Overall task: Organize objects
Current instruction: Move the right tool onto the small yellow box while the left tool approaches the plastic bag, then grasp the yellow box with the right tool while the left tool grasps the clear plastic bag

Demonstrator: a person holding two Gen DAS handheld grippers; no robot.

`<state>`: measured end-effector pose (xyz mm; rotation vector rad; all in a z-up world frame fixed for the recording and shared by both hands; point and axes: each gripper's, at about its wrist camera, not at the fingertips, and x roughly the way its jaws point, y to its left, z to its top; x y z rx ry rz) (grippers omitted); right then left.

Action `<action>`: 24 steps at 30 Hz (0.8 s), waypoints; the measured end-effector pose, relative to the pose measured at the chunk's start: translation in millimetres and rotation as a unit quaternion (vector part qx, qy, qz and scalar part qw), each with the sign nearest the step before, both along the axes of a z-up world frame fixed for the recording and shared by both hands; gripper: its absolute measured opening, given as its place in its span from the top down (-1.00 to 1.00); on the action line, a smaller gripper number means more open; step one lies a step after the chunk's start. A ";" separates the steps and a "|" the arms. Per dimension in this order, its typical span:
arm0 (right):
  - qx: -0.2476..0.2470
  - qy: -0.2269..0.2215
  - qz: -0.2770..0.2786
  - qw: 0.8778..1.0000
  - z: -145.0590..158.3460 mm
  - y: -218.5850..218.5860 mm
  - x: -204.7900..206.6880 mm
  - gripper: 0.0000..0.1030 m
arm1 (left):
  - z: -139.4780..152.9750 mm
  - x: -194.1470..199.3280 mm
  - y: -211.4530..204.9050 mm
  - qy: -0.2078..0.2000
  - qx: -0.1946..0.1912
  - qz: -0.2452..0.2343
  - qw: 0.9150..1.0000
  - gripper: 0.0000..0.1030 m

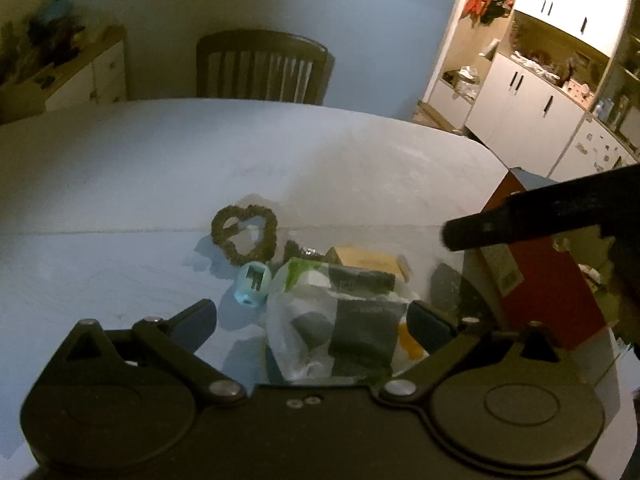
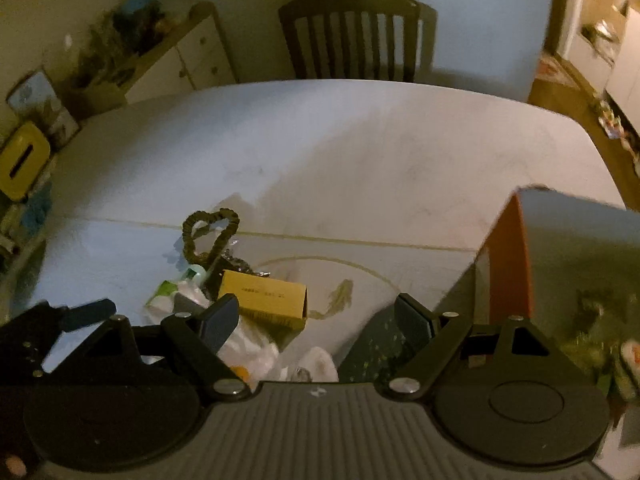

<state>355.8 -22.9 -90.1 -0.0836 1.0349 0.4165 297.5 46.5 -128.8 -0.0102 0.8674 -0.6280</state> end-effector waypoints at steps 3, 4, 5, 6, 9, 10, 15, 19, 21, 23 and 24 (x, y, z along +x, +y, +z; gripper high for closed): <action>-0.023 0.001 0.021 1.000 -6.8 4.8 8.9 -0.65 | -6.9 6.6 1.0 0.008 0.002 -0.003 1.000 -0.90; -0.022 0.008 0.020 1.000 -9.9 4.2 13.6 -0.65 | -9.7 9.5 0.2 0.012 0.005 -0.001 1.000 -0.87; -0.017 0.016 0.018 1.000 -13.2 3.5 18.4 -0.65 | -11.6 11.8 -0.5 0.017 0.005 0.000 1.000 -0.85; -0.011 0.023 0.014 1.000 -16.2 3.0 22.6 -0.65 | -13.8 14.2 -0.9 0.024 0.000 0.001 1.000 -0.82; 0.012 0.044 0.002 0.999 -24.1 5.3 32.7 -0.65 | -20.8 18.4 -3.6 0.037 -0.010 -0.004 0.999 -0.80; 0.019 0.052 -0.001 0.998 -27.6 7.9 35.4 -0.65 | -22.6 18.7 -5.2 0.039 -0.007 -0.006 0.999 -0.76; 0.037 0.084 0.000 0.996 -44.8 28.4 43.5 -0.65 | -28.4 20.5 -9.1 0.048 -0.016 -0.011 0.999 -0.57; 0.031 0.099 0.004 0.995 -59.1 44.7 45.7 -0.65 | -31.6 21.9 -10.1 0.060 -0.030 -0.018 0.998 -0.31; 0.042 0.108 -0.002 0.993 -62.9 46.3 47.7 -0.65 | -32.2 23.2 -9.3 0.064 -0.035 -0.016 0.997 -0.26; 0.049 0.117 -0.008 0.992 -65.5 46.8 50.4 -0.65 | -33.3 24.2 -7.6 0.069 -0.040 -0.015 0.997 -0.16; 0.053 0.123 -0.014 0.991 -66.0 45.8 51.5 -0.65 | -33.6 23.9 -6.9 0.071 -0.042 -0.014 0.996 -0.11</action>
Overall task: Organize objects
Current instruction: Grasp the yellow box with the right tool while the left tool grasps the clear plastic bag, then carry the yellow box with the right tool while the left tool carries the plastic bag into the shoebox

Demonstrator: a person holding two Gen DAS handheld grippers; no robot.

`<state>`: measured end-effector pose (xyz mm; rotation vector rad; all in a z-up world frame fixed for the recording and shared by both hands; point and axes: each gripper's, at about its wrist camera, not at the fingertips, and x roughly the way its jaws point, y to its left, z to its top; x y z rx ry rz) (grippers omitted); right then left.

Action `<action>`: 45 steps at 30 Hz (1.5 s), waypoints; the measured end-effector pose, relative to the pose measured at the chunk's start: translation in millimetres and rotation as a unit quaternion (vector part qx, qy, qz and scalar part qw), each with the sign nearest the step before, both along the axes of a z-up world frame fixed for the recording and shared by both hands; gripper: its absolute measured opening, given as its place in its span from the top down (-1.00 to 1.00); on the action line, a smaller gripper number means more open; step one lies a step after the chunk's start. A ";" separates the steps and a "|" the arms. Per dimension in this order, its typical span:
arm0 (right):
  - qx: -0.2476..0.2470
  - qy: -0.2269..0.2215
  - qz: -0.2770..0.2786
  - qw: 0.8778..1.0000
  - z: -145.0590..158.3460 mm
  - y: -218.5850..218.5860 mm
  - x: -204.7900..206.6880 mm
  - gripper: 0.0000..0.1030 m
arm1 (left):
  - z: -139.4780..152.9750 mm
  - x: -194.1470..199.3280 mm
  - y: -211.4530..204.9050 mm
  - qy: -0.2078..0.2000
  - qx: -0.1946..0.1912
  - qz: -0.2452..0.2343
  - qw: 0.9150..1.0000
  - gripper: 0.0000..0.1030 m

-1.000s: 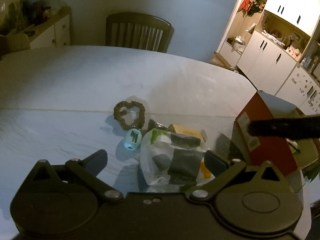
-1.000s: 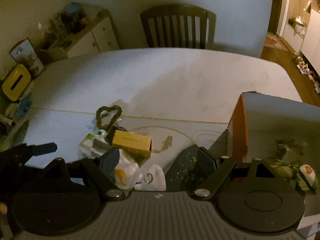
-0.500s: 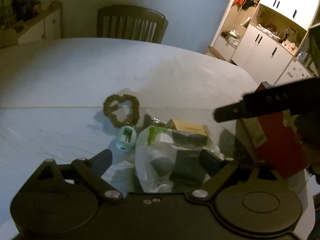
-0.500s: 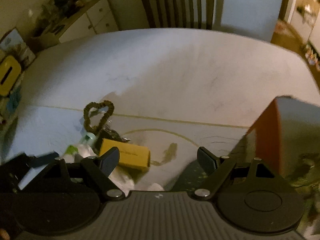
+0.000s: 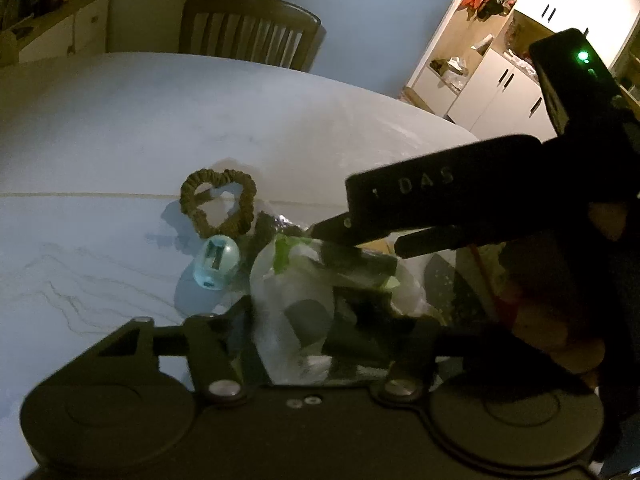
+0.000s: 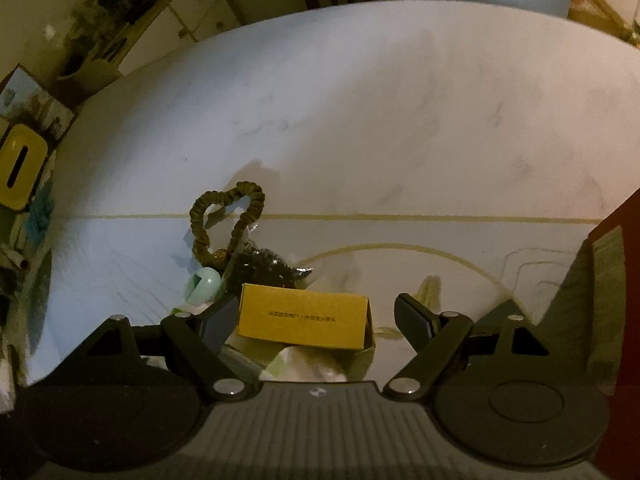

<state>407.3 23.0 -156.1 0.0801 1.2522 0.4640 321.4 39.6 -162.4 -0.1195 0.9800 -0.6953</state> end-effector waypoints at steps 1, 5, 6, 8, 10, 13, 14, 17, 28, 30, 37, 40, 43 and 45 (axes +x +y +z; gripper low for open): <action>0.005 0.008 -0.009 1.000 -0.3 -0.4 1.2 -0.65 | -0.6 -0.1 0.6 0.002 -0.002 0.001 1.000 -0.03; 0.019 0.018 -0.022 0.999 2.0 0.8 3.4 -0.65 | -2.3 -2.9 0.3 0.002 -0.005 0.001 1.000 0.12; 0.019 0.018 -0.021 0.999 2.7 2.1 3.5 -0.65 | -2.1 -3.7 0.8 0.000 -0.006 0.001 1.000 0.18; 0.013 0.017 -0.018 1.000 2.4 5.5 4.3 -0.65 | -1.8 -5.5 1.6 -0.001 -0.008 0.002 1.000 0.24; 0.001 0.016 -0.011 1.000 0.4 9.3 4.2 -0.65 | -1.9 -6.1 2.1 0.000 -0.010 0.002 1.000 0.29; -0.015 0.014 -0.006 1.000 -3.5 14.0 1.8 -0.65 | -1.1 -7.1 3.4 0.001 -0.013 0.003 1.000 0.36; -0.019 0.012 -0.006 1.000 -3.6 15.2 1.0 -0.65 | -0.6 -7.9 4.0 0.002 -0.014 0.004 1.000 0.37; -0.022 0.005 -0.008 1.000 -2.0 16.7 -1.4 -0.61 | 0.3 -9.7 5.0 0.002 -0.017 0.004 1.000 0.41; 0.006 -0.020 -0.030 0.999 18.7 -5.1 -15.3 -0.34 | 18.9 -25.9 6.0 -0.020 -0.024 -0.001 1.000 0.61; 0.013 -0.028 -0.035 0.999 28.6 -15.5 -18.9 -0.34 | 23.7 -30.4 4.6 -0.024 -0.024 -0.004 0.999 0.63; 0.028 -0.064 -0.038 0.997 73.6 -58.5 -45.8 -0.34 | 45.6 -47.9 4.7 -0.042 -0.039 -0.005 0.998 0.66; 0.034 -0.081 -0.037 0.995 95.1 -79.4 -59.7 -0.34 | 58.4 -54.8 8.1 -0.056 -0.044 -0.013 0.997 0.66; 0.033 -0.101 -0.034 0.994 116.3 -99.5 -72.5 -0.34 | 70.8 -59.1 10.1 -0.054 -0.056 -0.012 0.997 0.66; 0.029 -0.111 -0.033 0.993 126.0 -113.0 -79.7 -0.34 | 80.4 -62.6 9.2 -0.057 -0.063 -0.011 0.996 0.66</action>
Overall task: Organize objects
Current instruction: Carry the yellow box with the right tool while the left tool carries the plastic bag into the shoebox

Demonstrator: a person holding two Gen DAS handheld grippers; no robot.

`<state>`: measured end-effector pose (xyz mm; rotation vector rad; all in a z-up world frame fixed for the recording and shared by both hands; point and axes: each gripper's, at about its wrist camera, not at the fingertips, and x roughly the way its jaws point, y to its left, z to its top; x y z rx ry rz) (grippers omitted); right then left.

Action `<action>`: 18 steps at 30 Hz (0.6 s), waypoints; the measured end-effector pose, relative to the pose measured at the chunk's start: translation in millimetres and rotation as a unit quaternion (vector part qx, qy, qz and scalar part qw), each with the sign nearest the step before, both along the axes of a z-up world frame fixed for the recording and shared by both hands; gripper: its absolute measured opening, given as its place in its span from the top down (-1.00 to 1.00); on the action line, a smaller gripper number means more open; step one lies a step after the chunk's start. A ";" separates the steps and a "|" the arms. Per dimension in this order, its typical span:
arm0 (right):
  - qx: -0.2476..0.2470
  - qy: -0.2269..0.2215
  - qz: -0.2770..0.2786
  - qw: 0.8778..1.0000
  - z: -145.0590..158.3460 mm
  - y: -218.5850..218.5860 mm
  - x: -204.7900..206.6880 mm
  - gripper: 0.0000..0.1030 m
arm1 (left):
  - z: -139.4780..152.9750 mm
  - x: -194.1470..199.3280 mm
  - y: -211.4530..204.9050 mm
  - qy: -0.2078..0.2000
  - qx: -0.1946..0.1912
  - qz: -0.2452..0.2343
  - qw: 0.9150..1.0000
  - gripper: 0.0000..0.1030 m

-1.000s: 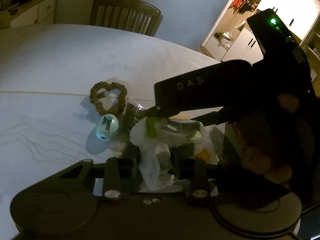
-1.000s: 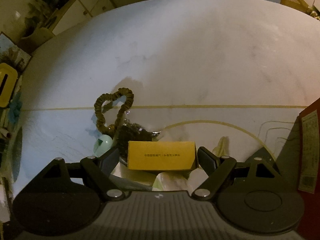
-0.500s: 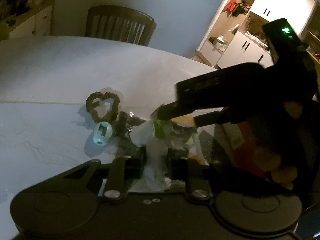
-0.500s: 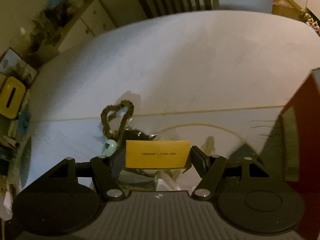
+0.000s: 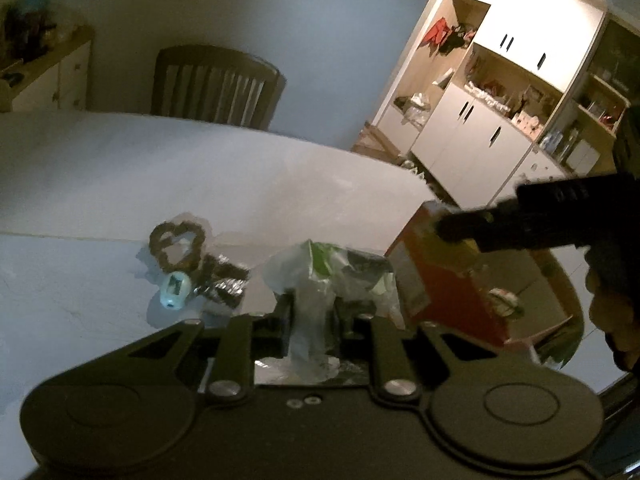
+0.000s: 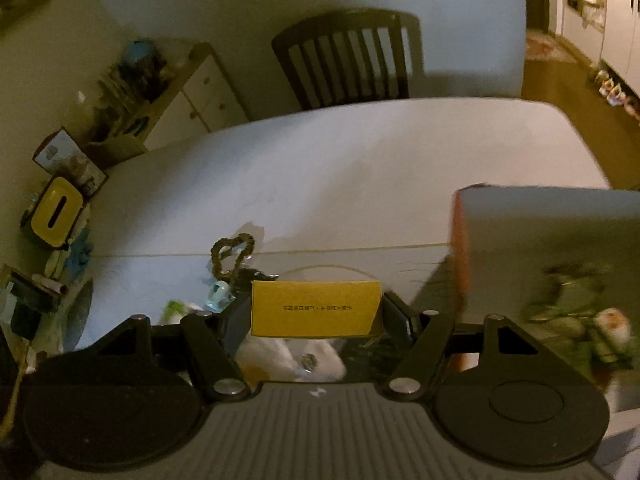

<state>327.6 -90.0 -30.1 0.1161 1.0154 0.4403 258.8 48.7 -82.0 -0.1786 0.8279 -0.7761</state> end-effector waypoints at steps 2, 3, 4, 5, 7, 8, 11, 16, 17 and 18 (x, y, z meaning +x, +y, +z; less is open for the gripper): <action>-0.007 -0.006 0.003 1.000 5.8 -13.7 -5.3 -0.34 | 8.2 -5.5 -1.6 -0.001 -0.008 -0.003 1.000 0.66; -0.012 -0.008 0.004 1.000 7.8 -21.2 -7.9 -0.34 | 12.5 -7.8 -3.7 -0.002 -0.011 -0.005 1.000 0.66; -0.017 -0.009 0.003 1.000 9.5 -29.3 -10.1 -0.34 | 17.0 -10.2 -7.1 -0.003 -0.013 -0.007 1.000 0.66; -0.021 -0.010 0.002 1.000 10.2 -36.9 -12.2 -0.34 | 20.6 -11.3 -11.4 -0.003 -0.014 -0.010 1.000 0.66; -0.029 -0.011 -0.003 1.000 10.7 -54.6 -16.4 -0.34 | 27.6 -16.0 -21.3 -0.001 -0.021 -0.017 1.000 0.66; -0.032 -0.011 -0.005 0.999 10.9 -64.2 -17.9 -0.34 | 31.0 -18.4 -27.0 -0.001 -0.023 -0.020 1.000 0.66; -0.041 -0.016 -0.011 0.999 11.4 -93.2 -22.8 -0.34 | 37.9 -25.0 -45.3 -0.001 -0.027 -0.029 0.999 0.66; -0.044 -0.020 -0.037 0.998 9.6 -140.0 -21.2 -0.34 | 45.8 -27.8 -86.2 0.018 -0.037 -0.044 0.998 0.66; -0.045 -0.021 -0.042 0.998 8.8 -148.6 -20.2 -0.34 | 45.7 -28.0 -94.0 0.018 -0.036 -0.047 0.998 0.66; -0.047 -0.021 -0.047 0.998 7.9 -157.8 -19.1 -0.34 | 47.5 -28.8 -102.9 0.017 -0.034 -0.051 0.998 0.66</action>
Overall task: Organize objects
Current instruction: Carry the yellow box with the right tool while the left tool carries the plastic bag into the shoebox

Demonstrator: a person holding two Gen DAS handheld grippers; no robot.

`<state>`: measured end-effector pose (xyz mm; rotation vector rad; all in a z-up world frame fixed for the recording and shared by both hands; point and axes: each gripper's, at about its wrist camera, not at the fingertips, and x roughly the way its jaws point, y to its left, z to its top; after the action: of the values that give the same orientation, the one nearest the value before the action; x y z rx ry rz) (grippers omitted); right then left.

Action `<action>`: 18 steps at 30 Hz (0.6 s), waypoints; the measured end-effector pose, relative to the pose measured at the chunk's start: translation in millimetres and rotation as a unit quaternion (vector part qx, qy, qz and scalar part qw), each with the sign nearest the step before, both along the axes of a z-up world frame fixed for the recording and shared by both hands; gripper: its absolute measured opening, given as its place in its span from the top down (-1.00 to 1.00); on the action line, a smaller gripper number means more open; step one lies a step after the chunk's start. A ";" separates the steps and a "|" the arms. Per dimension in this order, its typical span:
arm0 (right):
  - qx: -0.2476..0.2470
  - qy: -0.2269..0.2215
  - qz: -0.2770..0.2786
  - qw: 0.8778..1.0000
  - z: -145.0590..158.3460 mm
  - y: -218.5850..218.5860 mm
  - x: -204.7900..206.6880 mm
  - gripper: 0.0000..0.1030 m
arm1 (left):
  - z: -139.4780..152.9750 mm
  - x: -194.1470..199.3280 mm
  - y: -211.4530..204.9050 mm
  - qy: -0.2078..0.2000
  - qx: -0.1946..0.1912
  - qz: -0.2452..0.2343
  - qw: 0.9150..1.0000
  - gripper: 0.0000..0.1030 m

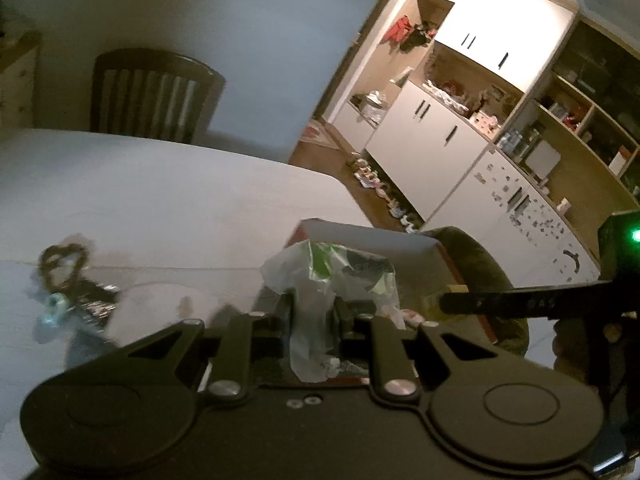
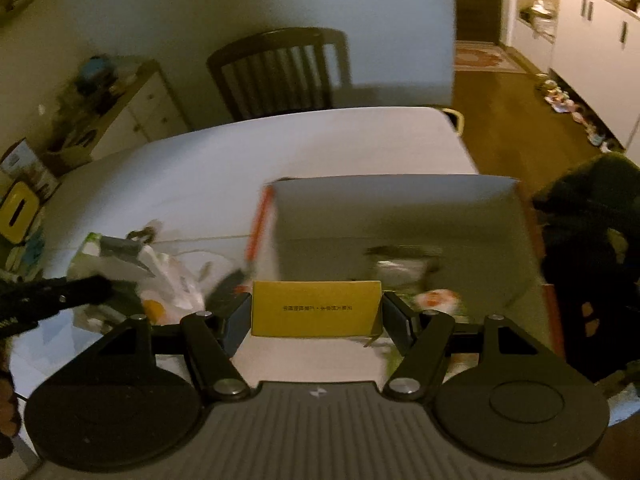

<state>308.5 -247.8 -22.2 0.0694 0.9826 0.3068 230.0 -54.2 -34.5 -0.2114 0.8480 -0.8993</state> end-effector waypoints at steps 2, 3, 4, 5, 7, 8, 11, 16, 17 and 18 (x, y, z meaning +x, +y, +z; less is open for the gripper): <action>-0.002 0.000 -0.010 1.000 -2.5 -18.4 2.8 -0.34 | 2.4 -2.7 -18.8 -0.002 0.005 -0.010 1.000 0.66; -0.003 0.000 -0.014 1.000 -3.6 -26.8 4.4 -0.34 | 3.9 -4.4 -27.5 -0.003 0.008 -0.015 1.000 0.66; -0.005 -0.001 -0.018 1.000 -4.5 -34.8 6.2 -0.34 | 4.7 -6.6 -38.1 -0.006 0.012 -0.020 1.000 0.66; -0.005 -0.001 -0.022 1.000 -6.0 -42.3 8.0 -0.34 | 4.8 -8.1 -46.1 -0.006 0.015 -0.024 1.000 0.66; -0.006 -0.001 -0.028 1.000 -8.5 -57.4 12.9 -0.34 | 2.7 -10.8 -63.4 0.000 0.020 -0.031 0.999 0.66; -0.007 -0.001 -0.030 1.000 -9.7 -64.3 15.0 -0.34 | 1.2 -11.7 -72.0 0.002 0.023 -0.035 0.999 0.66; -0.009 -0.003 -0.035 0.999 -12.1 -79.3 21.3 -0.34 | -3.0 -17.6 -96.5 -0.001 0.037 -0.047 0.998 0.65; -0.020 -0.002 -0.027 0.999 -19.4 -94.4 32.6 -0.34 | -17.0 -25.3 -130.8 0.004 0.066 -0.061 0.996 0.65; -0.022 0.000 -0.025 0.999 -21.2 -96.1 35.2 -0.34 | -21.8 -26.4 -135.9 0.008 0.072 -0.063 0.995 0.65; -0.024 0.001 -0.023 0.999 -23.9 -97.8 38.5 -0.34 | -26.0 -27.3 -142.3 0.008 0.080 -0.063 0.995 0.65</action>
<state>347.0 -345.6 -46.1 0.0494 0.9887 0.2405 202.7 -196.5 -60.5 -0.0247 0.9519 -0.9434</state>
